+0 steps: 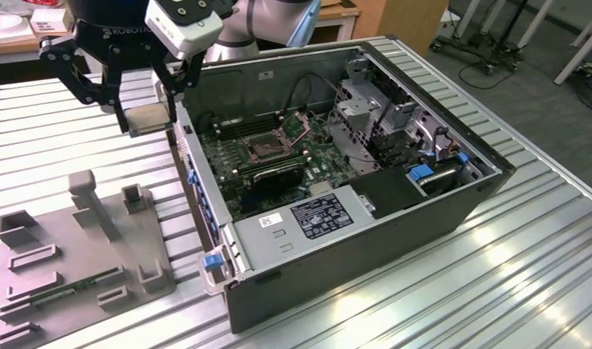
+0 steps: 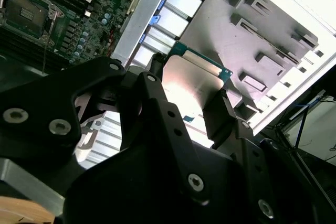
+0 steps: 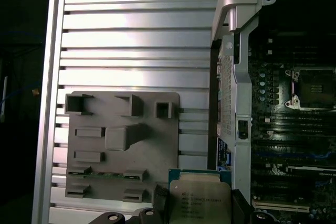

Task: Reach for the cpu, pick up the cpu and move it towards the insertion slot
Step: 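Pick up the cpu and move it towards the insertion slot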

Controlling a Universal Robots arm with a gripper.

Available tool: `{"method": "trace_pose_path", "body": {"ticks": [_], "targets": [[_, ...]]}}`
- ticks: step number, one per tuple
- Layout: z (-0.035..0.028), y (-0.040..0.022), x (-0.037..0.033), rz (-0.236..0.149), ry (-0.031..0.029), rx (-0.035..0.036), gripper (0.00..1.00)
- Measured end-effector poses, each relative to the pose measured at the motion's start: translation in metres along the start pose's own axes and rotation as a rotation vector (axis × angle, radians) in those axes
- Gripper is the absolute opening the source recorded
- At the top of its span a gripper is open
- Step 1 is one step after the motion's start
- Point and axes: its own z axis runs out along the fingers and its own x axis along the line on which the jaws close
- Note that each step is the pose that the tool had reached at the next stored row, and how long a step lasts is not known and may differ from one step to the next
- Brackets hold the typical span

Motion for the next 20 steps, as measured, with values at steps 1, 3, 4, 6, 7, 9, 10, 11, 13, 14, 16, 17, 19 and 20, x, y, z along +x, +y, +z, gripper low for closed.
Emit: {"method": "trace_pose_path", "body": {"ticks": [1, 3, 4, 6, 7, 9, 10, 11, 13, 14, 16, 17, 19, 20], "targets": [[-0.0001, 0.0, -0.0006, 0.0, 0.0001, 0.0001, 0.55], [-0.0001, -0.0001, -0.0021, 0.0, 0.0, 0.0, 0.55], [-0.0001, -0.0001, -0.0029, 0.0, 0.0, 0.0001, 0.55], [-0.0001, -0.0001, -0.0046, 0.0, 0.0, 0.0, 0.55], [-0.0001, -0.0002, -0.0054, 0.0, -0.0001, -0.0001, 0.55], [-0.0002, -0.0002, -0.0072, 0.0, 0.0, 0.0001, 0.55], [-0.0002, -0.0002, -0.0079, 0.0, 0.0, -0.0001, 0.55], [-0.0002, -0.0002, -0.0087, 0.0, 0.0, 0.0, 0.55], [-0.0003, -0.0003, -0.0104, 0.0, 0.0, 0.0, 0.55], [-0.0003, -0.0003, -0.0112, 0.0, 0.0, 0.0, 0.55], [-0.0003, -0.0003, -0.0125, 0.0, 0.0, -0.0003, 0.55], [-0.0003, -0.0004, -0.0132, 0.0, -0.0001, -0.0005, 0.55], [-0.0003, -0.0004, -0.0143, 0.0, 0.0, -0.0006, 0.55], [-0.0003, -0.0004, -0.0148, 0.0, 0.0, -0.0005, 0.55]]}}
